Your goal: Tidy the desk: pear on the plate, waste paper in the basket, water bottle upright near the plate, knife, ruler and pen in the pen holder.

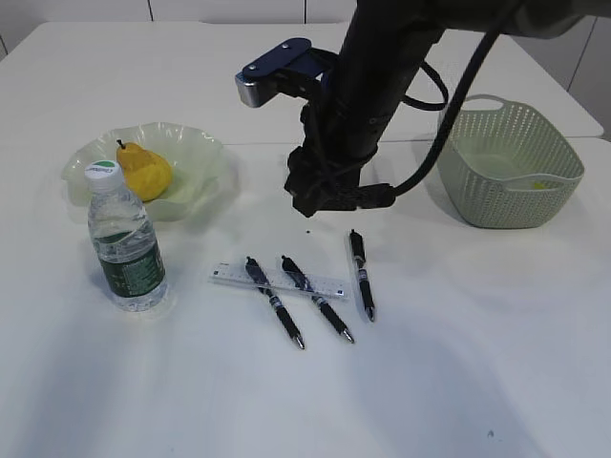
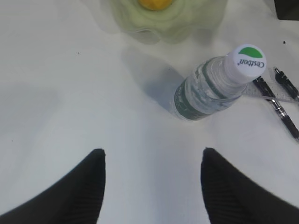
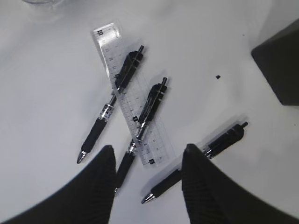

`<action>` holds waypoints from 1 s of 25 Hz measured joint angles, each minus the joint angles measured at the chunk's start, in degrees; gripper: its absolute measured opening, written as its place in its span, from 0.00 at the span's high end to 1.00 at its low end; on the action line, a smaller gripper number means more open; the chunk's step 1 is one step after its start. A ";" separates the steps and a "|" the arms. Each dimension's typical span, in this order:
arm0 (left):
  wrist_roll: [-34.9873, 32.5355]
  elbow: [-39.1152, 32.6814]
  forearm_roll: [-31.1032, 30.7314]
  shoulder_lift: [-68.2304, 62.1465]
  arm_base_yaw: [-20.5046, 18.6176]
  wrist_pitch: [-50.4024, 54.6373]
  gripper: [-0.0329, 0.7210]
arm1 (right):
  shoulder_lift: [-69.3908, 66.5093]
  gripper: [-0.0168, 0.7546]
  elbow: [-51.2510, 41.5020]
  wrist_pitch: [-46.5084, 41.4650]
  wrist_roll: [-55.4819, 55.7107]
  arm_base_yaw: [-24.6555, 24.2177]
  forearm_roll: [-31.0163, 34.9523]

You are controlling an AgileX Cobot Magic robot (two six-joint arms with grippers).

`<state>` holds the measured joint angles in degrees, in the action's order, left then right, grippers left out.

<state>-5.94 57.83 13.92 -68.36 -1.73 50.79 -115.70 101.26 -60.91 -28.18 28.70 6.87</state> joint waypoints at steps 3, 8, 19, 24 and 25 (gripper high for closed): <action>0.00 0.00 0.00 0.00 0.00 -0.01 0.35 | -0.22 0.53 0.00 1.44 -3.27 0.00 0.00; 0.00 0.00 0.03 0.00 0.00 -0.01 0.35 | -1.26 0.53 2.72 2.34 -5.80 0.00 -0.62; 0.00 0.00 0.03 -0.12 0.00 -0.01 0.35 | -9.21 0.53 16.11 -5.91 -9.78 0.00 -3.01; 0.00 0.00 0.03 -0.12 0.00 -0.01 0.35 | -10.41 0.53 17.04 -6.14 -10.33 0.00 -4.28; 0.00 0.00 0.03 -0.12 0.00 -0.01 0.35 | -10.41 0.53 17.04 -6.26 -10.41 0.00 -5.07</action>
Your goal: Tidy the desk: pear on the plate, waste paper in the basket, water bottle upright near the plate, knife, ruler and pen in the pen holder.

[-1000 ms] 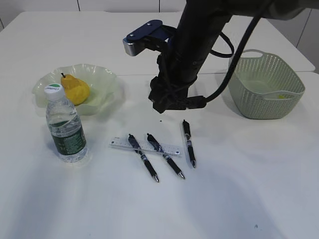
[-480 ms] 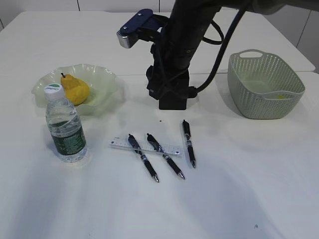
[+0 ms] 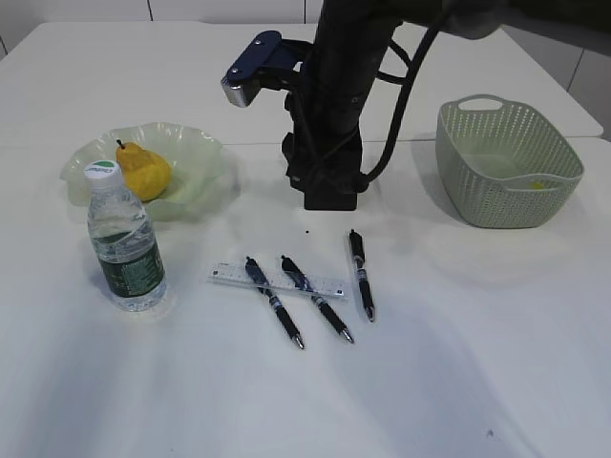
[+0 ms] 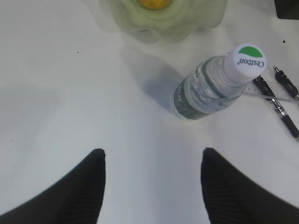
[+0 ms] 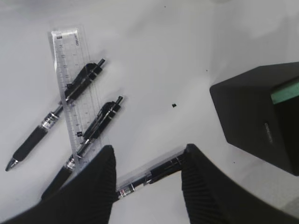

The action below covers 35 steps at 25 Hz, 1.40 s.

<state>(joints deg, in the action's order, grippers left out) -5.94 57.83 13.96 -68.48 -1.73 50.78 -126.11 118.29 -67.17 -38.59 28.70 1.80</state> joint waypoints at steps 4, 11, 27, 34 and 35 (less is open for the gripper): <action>0.00 0.00 0.00 0.00 0.00 0.00 0.35 | 0.00 0.53 0.23 -1.63 0.00 0.00 -3.22; 0.00 0.00 0.00 0.00 0.00 0.12 0.35 | 0.00 0.53 0.23 -2.97 -5.06 0.00 -5.08; 0.00 0.00 0.00 -0.63 0.00 1.31 0.35 | 0.00 0.52 0.23 -3.08 -27.96 -3.98 5.72; 0.00 0.00 0.00 -1.50 0.00 1.31 0.35 | 0.00 0.52 0.23 -3.08 -28.36 -3.87 6.23; 0.00 0.00 0.00 -1.50 0.00 1.31 0.35 | 0.00 0.52 0.23 -3.08 -28.36 -3.48 5.65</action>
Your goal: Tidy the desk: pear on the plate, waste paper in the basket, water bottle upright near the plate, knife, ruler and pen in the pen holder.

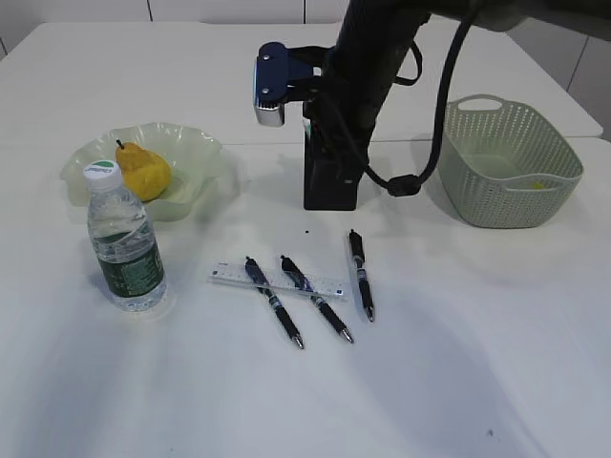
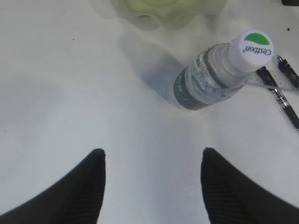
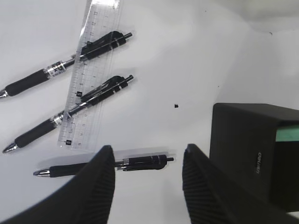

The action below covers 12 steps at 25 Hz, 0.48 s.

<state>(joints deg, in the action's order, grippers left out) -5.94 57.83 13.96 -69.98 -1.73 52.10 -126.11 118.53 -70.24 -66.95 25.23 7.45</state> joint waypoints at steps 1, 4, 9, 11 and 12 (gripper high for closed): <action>0.00 0.00 0.10 0.00 0.00 0.00 0.35 | 0.00 0.52 0.00 0.00 -0.11 0.25 -0.41; 0.00 0.00 0.10 0.00 0.00 0.00 0.35 | 0.00 0.52 0.00 0.00 1.17 1.57 -0.53; 0.00 0.00 0.10 0.00 0.00 -0.23 0.35 | 0.00 0.52 0.00 0.00 7.84 2.35 -0.93; 0.00 0.00 0.10 0.00 0.00 -0.23 0.35 | 0.00 0.52 0.00 0.00 8.22 2.35 -1.77; 0.00 0.00 0.10 0.00 0.00 -0.23 0.35 | 0.00 0.52 0.00 0.00 8.22 2.35 -2.23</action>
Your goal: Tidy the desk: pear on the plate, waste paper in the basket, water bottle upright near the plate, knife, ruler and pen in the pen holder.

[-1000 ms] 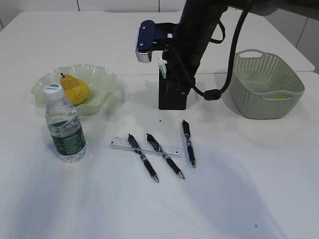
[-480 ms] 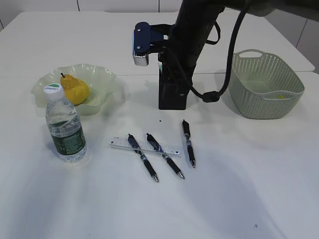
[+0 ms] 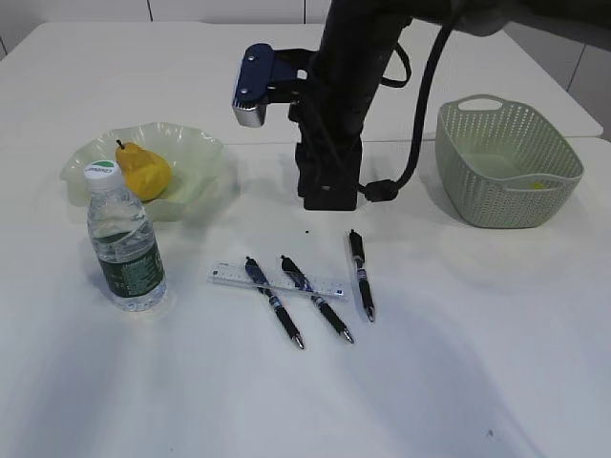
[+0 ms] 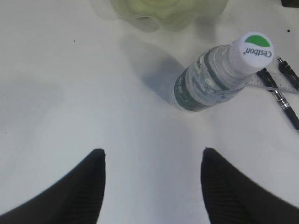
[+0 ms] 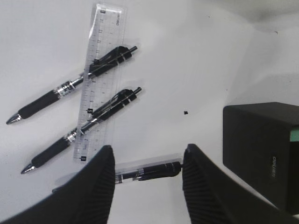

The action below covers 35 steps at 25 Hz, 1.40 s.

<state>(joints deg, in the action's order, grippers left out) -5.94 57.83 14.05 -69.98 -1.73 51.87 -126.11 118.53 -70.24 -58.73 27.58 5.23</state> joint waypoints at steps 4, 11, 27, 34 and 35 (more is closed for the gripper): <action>0.00 0.00 0.00 0.00 0.00 0.00 0.35 | 0.00 0.52 0.00 4.82 -0.35 0.29 -0.07; 0.00 0.00 0.00 0.00 0.00 0.00 0.35 | -1.90 0.38 0.00 11.47 -0.48 2.12 8.79; 0.00 0.00 0.00 -0.41 0.00 -0.12 0.35 | -7.95 0.35 2.43 10.22 5.55 3.70 9.77; 0.00 0.00 0.00 -0.41 0.00 -0.12 0.35 | -10.70 0.35 2.55 10.22 5.68 4.05 10.73; 0.00 0.00 0.00 -0.41 0.00 -0.12 0.35 | -10.97 0.35 2.80 10.22 5.68 4.19 10.89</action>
<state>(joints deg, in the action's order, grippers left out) -5.94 57.83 14.05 -70.39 -1.73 51.74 -137.08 121.33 -60.03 -53.05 31.76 16.12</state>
